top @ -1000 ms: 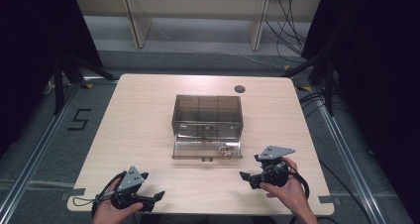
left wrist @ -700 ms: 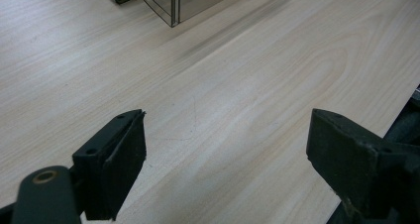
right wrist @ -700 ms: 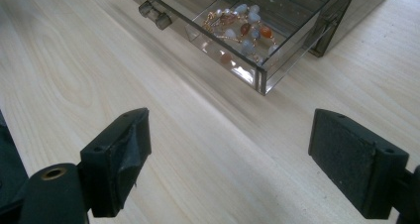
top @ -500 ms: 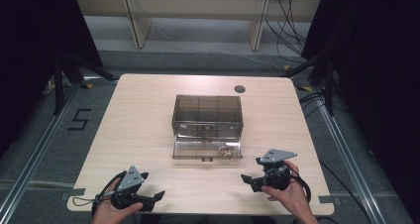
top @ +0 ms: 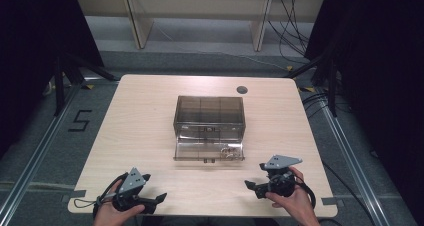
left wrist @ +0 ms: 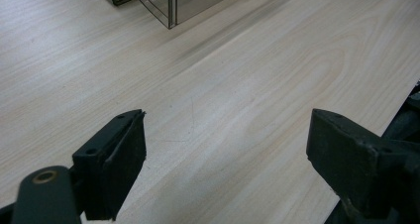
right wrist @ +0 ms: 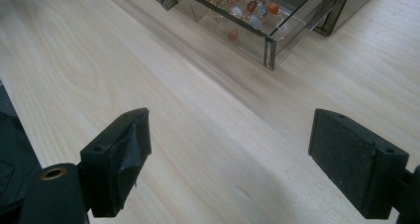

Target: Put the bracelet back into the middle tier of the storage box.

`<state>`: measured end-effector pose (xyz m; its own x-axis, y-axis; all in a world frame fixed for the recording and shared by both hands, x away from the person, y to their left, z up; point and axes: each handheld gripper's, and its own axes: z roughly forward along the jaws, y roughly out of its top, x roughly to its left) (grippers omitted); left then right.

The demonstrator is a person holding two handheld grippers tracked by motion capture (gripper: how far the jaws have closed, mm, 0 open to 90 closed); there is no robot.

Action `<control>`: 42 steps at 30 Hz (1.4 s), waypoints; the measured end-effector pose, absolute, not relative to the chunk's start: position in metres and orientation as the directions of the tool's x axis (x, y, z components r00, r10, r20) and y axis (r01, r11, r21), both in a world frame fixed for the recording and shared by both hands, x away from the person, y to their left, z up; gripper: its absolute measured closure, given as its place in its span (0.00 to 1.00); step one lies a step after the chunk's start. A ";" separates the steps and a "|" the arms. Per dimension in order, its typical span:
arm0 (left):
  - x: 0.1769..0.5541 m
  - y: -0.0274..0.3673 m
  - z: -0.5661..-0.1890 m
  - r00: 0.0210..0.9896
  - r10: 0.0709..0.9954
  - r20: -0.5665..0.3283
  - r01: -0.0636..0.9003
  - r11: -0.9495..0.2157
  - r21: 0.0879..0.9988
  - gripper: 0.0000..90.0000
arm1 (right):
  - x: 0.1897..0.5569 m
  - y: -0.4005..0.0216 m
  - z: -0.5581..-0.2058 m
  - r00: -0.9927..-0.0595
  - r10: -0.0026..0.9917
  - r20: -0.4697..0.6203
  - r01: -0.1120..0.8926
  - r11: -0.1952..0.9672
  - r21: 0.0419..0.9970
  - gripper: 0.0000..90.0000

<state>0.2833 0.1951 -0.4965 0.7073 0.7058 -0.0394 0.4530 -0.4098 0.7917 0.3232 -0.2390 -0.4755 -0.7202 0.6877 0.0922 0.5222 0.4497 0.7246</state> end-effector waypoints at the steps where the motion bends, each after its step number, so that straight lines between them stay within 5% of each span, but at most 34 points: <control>1: 0.283 0.195 -0.496 0.710 0.704 -0.035 0.449 -0.413 0.792 0.17 | 0.323 -0.239 -0.476 -0.724 0.684 0.086 0.515 0.454 0.727 0.20; 42: 0.282 0.192 -0.498 0.707 0.704 -0.067 0.461 -0.388 0.798 0.17 | 0.298 -0.248 -0.489 -0.712 0.694 0.103 0.547 0.457 0.702 0.19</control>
